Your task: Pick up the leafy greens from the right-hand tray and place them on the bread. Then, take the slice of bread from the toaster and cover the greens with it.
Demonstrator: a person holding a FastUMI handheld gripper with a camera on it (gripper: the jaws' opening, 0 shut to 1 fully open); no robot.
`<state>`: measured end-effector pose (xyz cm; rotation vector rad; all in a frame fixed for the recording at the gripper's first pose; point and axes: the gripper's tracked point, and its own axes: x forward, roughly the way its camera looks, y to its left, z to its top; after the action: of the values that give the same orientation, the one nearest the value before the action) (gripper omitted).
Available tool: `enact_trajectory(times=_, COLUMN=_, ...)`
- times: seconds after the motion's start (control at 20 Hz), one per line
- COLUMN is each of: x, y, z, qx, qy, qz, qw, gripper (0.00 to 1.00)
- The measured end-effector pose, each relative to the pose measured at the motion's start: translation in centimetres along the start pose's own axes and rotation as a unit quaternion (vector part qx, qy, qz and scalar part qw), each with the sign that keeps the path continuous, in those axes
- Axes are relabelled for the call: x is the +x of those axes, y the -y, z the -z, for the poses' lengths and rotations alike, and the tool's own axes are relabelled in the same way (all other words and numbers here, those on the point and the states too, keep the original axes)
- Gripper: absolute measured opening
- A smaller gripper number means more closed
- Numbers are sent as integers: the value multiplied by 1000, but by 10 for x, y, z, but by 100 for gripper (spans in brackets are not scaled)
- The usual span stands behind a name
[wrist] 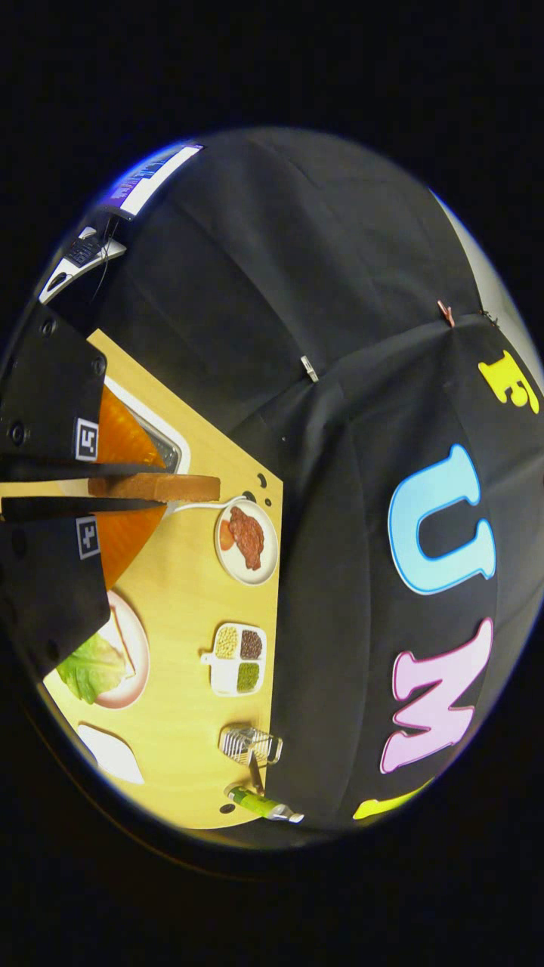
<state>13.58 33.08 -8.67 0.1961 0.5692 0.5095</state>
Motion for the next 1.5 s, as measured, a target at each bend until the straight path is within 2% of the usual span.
enact_trajectory(times=0.35, x=-26, y=89, z=23, qx=54, qy=-10, qz=41, qw=998, gripper=12)
enact_trajectory(times=0.55, x=-27, y=127, z=46, qx=91, qy=-33, qz=50, qw=994, gripper=12)
enact_trajectory(times=1.2, x=1, y=194, z=108, qx=144, qy=-109, qz=35, qw=983, gripper=12)
enact_trajectory(times=1.3, x=2, y=205, z=115, qx=142, qy=-113, qz=38, qw=983, gripper=12)
enact_trajectory(times=1.5, x=-4, y=234, z=129, qx=135, qy=-122, qz=66, qw=981, gripper=18)
